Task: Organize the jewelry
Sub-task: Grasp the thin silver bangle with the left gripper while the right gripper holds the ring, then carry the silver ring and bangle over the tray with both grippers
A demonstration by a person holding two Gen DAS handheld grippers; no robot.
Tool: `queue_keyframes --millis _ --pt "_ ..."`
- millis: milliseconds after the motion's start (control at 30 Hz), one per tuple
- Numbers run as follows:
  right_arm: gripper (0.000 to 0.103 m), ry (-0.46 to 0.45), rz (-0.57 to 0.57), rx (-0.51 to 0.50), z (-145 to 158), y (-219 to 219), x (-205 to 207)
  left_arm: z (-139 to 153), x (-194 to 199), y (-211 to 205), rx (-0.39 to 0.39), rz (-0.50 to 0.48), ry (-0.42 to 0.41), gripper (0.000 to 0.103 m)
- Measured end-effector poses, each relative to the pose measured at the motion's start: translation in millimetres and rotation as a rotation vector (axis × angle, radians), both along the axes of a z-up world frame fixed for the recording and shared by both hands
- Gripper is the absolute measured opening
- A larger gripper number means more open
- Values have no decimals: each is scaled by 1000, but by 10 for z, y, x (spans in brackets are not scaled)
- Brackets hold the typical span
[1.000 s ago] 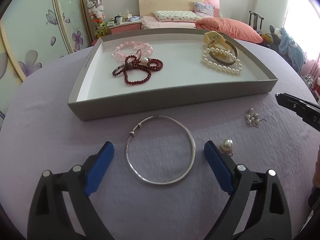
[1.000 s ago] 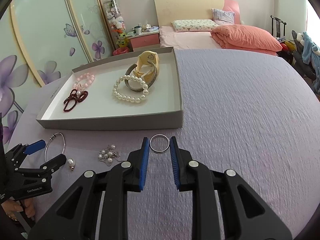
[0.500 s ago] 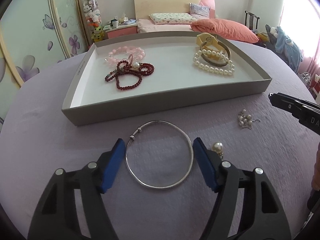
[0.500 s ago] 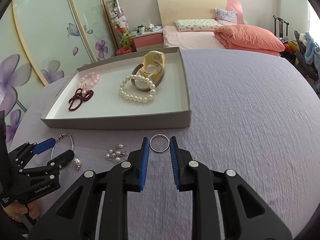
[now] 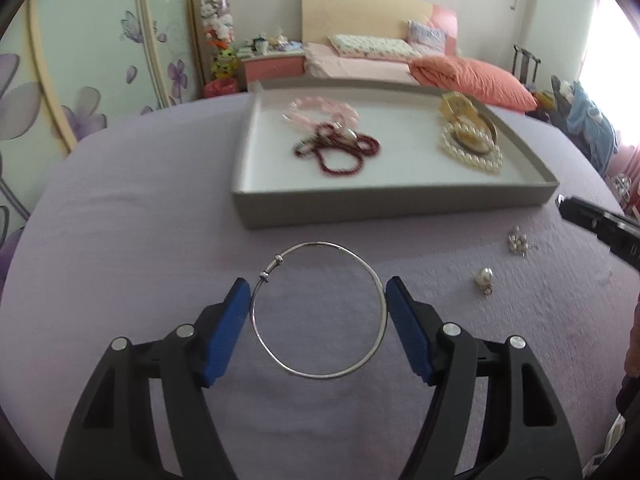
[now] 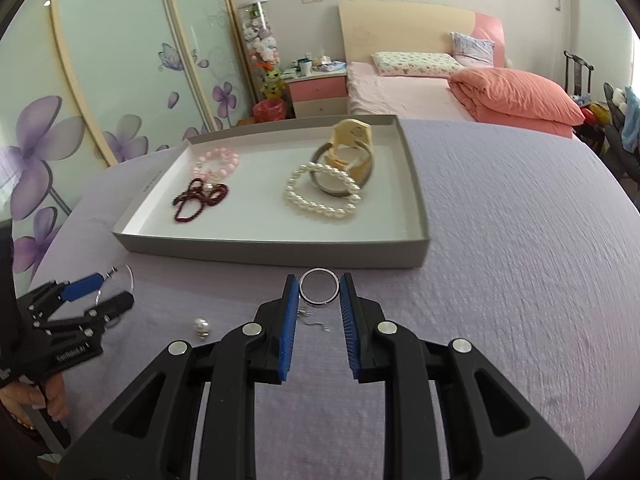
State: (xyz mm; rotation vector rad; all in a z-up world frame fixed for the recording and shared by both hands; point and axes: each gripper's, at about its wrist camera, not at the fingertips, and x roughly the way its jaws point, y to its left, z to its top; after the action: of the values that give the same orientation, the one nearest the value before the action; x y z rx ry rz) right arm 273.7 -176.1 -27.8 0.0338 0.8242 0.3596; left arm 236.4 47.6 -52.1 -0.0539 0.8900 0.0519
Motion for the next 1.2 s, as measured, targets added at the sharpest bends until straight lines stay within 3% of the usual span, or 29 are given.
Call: queue_keyframes --millis 333,633,900,1033,1200 --pt "22 -31 46 -22 88 199 -77 365 -149 227 -30 23 -120 69" --pt "22 -46 34 -39 130 201 -11 416 -71 204 -37 18 -127 69" --pt "22 -167 -131 64 531 -13 494 617 226 204 -42 27 -197 69" --pt "22 -109 -105 68 454 99 840 663 477 259 -64 46 -205 69" --pt "22 -66 -67 -5 258 305 1108 648 773 244 -78 46 -211 69"
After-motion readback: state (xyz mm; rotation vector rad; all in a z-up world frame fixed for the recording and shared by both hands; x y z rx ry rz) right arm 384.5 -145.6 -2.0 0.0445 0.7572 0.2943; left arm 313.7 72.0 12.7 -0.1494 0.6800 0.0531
